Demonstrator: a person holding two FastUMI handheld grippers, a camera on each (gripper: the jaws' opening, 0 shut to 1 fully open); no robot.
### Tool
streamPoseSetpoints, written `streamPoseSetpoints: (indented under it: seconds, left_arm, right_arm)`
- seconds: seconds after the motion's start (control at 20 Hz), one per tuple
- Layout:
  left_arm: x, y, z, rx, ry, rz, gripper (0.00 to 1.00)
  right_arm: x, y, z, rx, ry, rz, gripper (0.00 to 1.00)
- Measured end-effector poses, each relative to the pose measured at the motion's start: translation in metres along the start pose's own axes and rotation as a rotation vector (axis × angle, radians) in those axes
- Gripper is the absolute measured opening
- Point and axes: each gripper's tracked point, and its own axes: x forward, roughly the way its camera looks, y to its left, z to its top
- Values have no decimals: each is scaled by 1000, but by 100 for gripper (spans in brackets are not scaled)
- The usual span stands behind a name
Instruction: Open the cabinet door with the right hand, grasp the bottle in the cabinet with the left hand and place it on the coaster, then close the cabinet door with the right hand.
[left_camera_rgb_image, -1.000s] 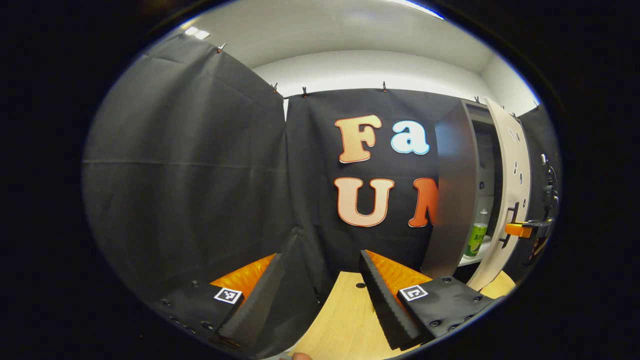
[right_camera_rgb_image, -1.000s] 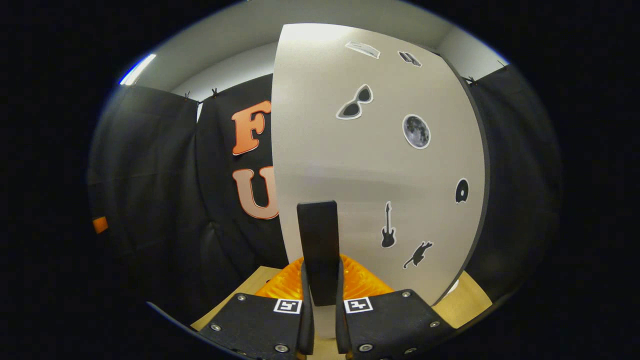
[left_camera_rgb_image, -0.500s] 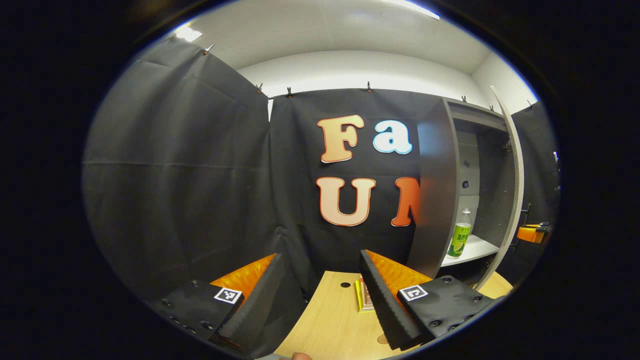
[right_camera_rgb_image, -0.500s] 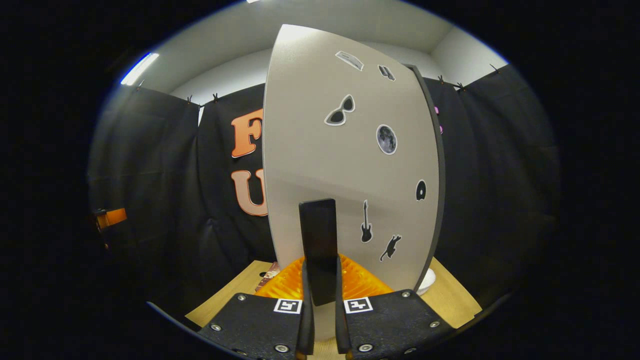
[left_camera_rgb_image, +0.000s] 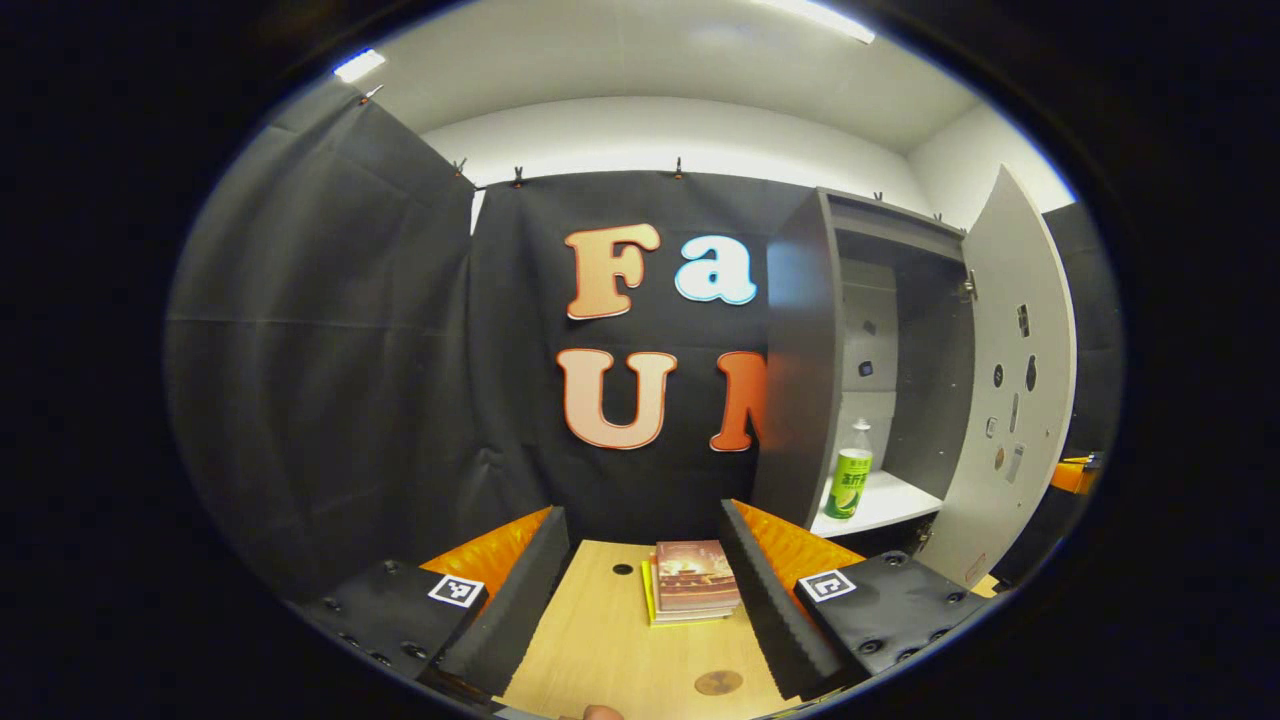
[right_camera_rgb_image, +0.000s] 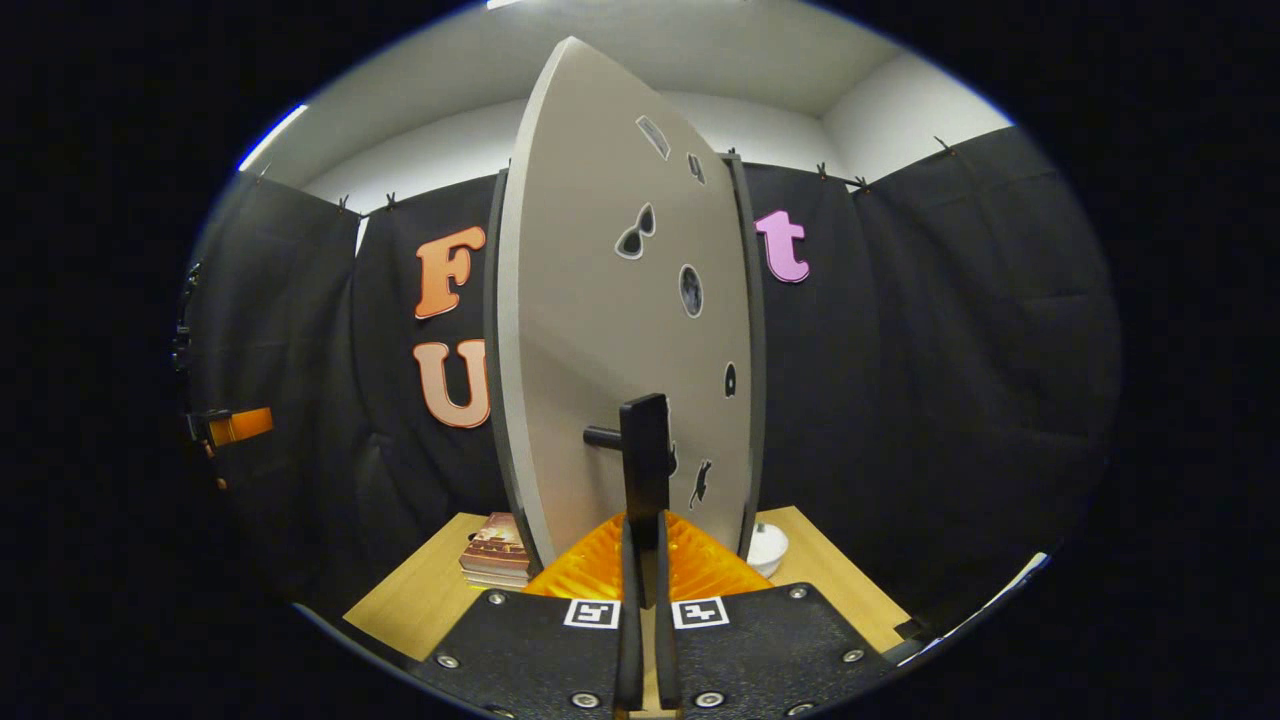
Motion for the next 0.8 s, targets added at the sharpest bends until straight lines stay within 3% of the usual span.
streamPoseSetpoints:
  seconds: [0.35,0.8]
  left_arm:
    - [24,-77,-13,25,21,-94,99]
    - [66,-198,-37,8,37,-235,98]
  right_arm:
    - [-5,-19,0,12,-4,-58,0]
    - [-5,-41,2,2,-10,-81,2]
